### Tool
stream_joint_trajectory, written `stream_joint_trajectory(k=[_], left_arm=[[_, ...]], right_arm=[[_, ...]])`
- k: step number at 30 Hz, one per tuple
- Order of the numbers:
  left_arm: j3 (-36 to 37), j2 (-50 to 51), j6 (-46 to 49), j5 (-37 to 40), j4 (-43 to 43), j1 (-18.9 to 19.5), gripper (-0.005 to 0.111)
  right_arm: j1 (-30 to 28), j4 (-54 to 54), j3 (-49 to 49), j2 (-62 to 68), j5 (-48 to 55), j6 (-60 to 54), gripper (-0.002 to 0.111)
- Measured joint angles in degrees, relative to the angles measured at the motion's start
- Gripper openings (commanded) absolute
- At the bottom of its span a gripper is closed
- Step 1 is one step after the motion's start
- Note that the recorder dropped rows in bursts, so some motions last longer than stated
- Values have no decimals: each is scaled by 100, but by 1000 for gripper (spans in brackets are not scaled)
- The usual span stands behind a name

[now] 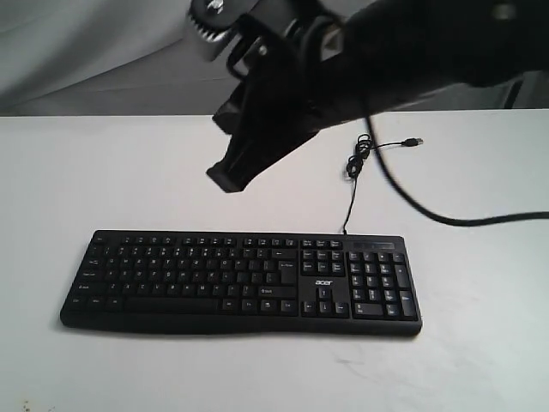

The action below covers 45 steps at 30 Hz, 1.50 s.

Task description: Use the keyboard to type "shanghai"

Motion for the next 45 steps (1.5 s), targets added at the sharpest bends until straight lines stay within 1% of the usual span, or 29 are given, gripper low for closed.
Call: stream_joint_trajectory(k=[3,7,18,20,23,25,27,28,30,34,36,39,42,45], left_arm=[[0,0,0,0,0,0,0],[0,0,0,0,0,0,0],[0,0,0,0,0,0,0],[0,0,0,0,0,0,0],[0,0,0,0,0,0,0],[0,0,0,0,0,0,0],[0,0,0,0,0,0,0],[0,0,0,0,0,0,0],[0,0,0,0,0,0,0],[0,0,0,0,0,0,0],[0,0,0,0,0,0,0],[0,0,0,0,0,0,0],[0,0,0,0,0,0,0],[0,0,0,0,0,0,0]], right_arm=[[0,87,515,-830,-380,0,0],[0,120,1007,-1824,-477,0,0],[0,63,1109,-3453,-530,24,0],[0,-178,1109,-3749,-530,364,0],[-11,-1059,1109,-4078,-488,1692,0],[-328,-1498,1109,-4119,-235,2518,0],[-1050,-1600,1241,-4119,-92,3063,0],[-1510,-1576,1445,-4148,-107,3215,0],[-2303,-1348,2062,-4302,-454,3312,0],[-3190,-1009,3214,-4779,-1346,3355,0],[-3542,-936,3843,-5138,-1889,3365,0],[-3924,-903,4643,-5670,-2603,3365,0],[-4245,-891,5349,-6164,-3134,3317,0],[-4530,-891,5830,-6544,-3470,3280,0]])
